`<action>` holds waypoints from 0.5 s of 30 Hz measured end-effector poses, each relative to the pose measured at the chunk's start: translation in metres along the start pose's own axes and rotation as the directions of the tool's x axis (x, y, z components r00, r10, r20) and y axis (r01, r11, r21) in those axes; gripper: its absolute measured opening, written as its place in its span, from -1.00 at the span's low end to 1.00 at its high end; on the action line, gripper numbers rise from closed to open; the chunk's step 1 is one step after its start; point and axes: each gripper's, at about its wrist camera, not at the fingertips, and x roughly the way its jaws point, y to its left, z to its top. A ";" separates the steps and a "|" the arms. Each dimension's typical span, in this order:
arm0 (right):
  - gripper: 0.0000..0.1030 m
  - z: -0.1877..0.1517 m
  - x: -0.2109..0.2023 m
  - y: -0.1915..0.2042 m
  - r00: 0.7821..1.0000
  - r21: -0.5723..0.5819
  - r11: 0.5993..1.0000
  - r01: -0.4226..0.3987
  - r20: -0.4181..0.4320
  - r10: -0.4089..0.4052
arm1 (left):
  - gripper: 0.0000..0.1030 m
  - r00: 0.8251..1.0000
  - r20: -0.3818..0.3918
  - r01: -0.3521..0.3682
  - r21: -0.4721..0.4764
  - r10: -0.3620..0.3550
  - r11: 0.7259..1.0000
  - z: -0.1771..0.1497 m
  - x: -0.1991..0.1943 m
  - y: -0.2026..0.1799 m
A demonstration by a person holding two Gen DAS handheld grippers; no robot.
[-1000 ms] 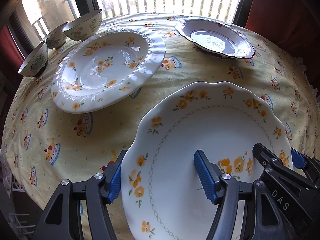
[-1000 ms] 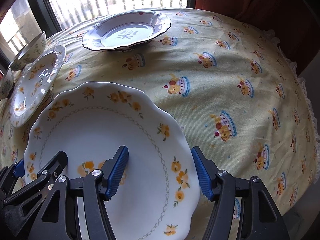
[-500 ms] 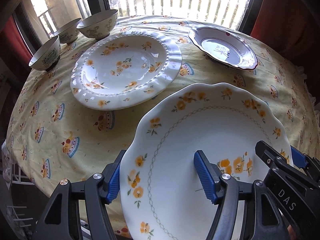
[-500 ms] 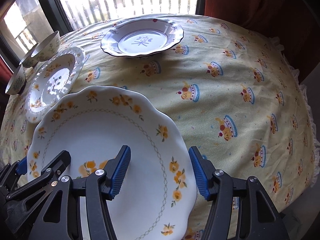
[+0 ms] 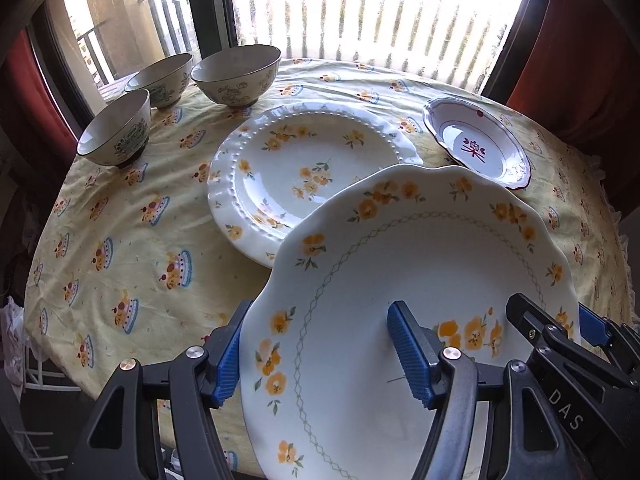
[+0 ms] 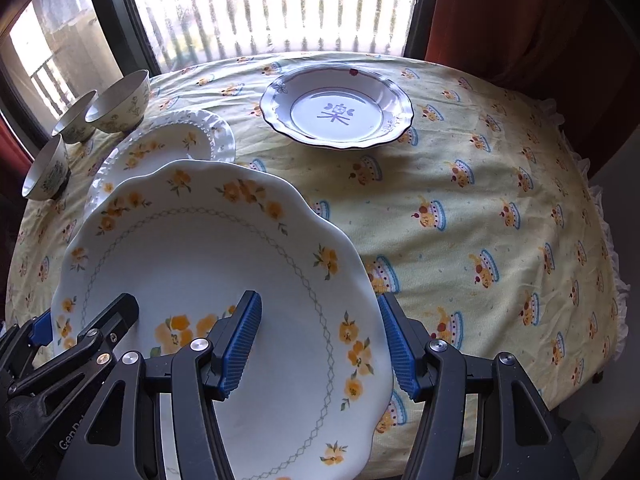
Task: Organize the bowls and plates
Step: 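Lift the flat floral plate with both grippers and carry it toward the bowls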
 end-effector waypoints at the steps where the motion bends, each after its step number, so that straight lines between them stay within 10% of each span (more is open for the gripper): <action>1: 0.24 0.001 -0.002 0.007 1.000 0.007 1.000 0.001 0.001 -0.001 | 0.31 1.000 0.001 0.002 0.001 -0.002 1.000 0.003 -0.001 0.007; 15: 0.24 0.012 -0.011 0.104 1.000 0.053 0.999 0.005 0.014 -0.006 | 0.31 1.000 0.014 0.011 0.045 -0.011 0.999 0.031 -0.003 0.094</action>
